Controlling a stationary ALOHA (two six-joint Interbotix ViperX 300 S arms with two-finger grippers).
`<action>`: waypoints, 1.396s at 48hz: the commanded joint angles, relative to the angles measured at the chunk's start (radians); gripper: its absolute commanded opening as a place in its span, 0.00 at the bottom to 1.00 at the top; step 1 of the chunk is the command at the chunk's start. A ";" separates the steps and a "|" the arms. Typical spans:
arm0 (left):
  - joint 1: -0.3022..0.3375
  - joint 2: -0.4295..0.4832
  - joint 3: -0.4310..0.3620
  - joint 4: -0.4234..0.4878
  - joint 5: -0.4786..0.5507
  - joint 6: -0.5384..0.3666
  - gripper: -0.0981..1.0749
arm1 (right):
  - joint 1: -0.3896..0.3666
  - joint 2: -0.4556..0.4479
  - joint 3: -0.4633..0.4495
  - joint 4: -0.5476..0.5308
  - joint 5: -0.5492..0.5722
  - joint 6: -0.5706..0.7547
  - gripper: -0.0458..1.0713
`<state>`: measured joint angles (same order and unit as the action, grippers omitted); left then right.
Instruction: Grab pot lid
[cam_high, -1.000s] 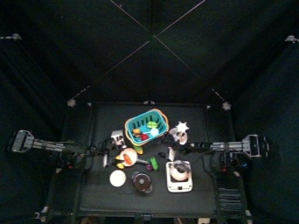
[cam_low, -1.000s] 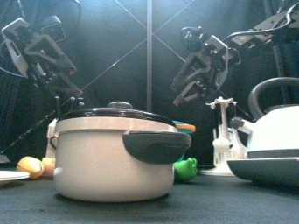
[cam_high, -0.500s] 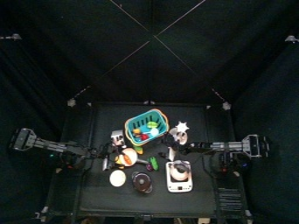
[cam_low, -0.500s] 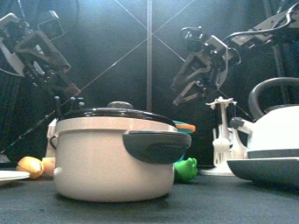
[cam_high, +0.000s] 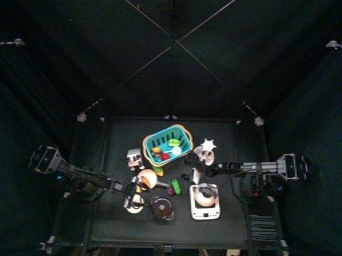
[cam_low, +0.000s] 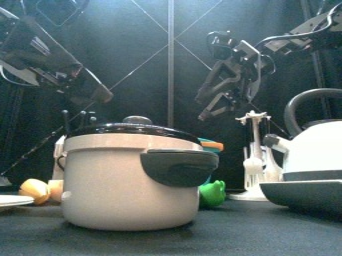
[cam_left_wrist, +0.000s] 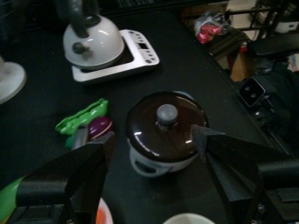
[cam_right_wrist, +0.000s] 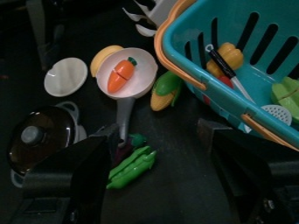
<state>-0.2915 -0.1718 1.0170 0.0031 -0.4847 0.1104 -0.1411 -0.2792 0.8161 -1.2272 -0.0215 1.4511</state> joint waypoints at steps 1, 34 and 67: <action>0.000 0.054 -0.072 0.031 -0.014 0.002 0.95 | -0.003 -0.012 -0.002 0.006 -0.002 0.000 0.94; -0.021 0.255 -0.206 -0.012 -0.023 -0.009 0.95 | -0.002 -0.011 0.037 0.032 -0.002 0.000 0.94; -0.034 0.290 -0.206 -0.058 0.003 -0.006 0.80 | -0.002 -0.011 0.040 0.031 0.000 0.000 0.94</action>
<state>-0.3237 0.1212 0.8283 -0.0522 -0.4893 0.1012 -0.1427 -0.2792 0.8636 -1.1965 -0.0199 1.4511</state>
